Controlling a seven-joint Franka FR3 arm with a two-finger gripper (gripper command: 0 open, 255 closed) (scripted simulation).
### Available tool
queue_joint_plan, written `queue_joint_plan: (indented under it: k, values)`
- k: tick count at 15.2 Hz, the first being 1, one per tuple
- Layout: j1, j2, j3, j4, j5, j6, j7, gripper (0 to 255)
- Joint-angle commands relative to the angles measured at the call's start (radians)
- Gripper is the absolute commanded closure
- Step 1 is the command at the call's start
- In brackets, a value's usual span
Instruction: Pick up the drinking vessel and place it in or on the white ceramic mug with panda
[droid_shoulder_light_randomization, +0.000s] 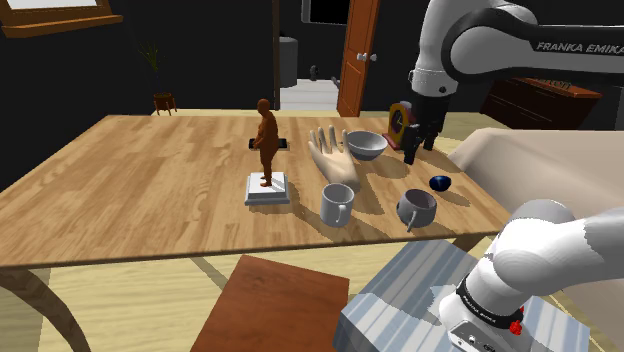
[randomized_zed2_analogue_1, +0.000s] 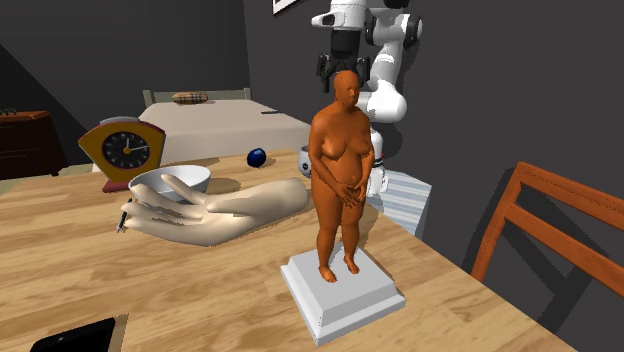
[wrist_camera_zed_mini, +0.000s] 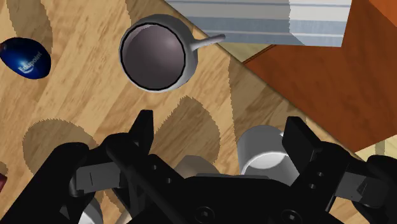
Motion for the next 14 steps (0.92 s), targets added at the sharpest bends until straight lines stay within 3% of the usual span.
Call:
queue_joint_plan:
  k: [1, 14]
  values:
    - [0.0, 0.0, 0.0, 0.0, 0.0, 0.0, 0.0, 0]
    - [0.026, 0.429, -0.004, 0.0, 0.069, 0.421, 0.0, 0]
